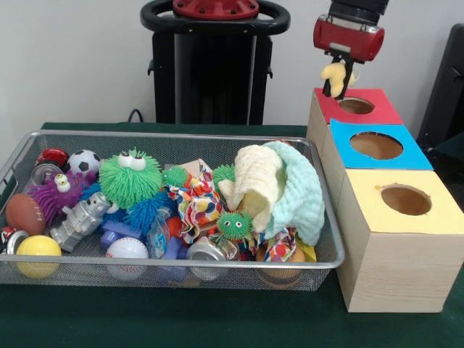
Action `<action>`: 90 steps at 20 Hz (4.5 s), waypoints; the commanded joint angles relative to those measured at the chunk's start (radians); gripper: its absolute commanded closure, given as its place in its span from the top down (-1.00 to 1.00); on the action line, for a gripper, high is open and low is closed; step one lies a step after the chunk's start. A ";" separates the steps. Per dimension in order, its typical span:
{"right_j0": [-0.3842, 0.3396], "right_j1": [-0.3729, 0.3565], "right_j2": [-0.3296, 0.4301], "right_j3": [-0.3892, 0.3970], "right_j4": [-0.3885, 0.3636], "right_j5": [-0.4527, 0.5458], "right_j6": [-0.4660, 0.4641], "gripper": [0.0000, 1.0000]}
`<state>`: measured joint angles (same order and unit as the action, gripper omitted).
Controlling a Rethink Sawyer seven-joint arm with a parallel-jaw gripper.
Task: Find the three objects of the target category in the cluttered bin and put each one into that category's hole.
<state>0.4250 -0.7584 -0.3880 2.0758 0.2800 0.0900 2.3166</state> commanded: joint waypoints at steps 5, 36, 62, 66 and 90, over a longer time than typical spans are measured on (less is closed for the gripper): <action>-0.020 0.091 0.079 -0.008 0.121 -0.119 0.255 -1.00; 0.168 0.146 -0.011 0.011 0.334 0.015 0.232 -1.00; 0.125 0.126 0.030 0.037 0.287 0.074 0.178 -1.00; 0.099 0.112 0.058 0.050 0.290 0.086 0.178 -1.00; 0.109 0.097 0.075 0.045 0.301 0.161 0.207 -1.00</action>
<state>0.5442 -0.6542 -0.4212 2.0815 0.5510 0.1311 2.3166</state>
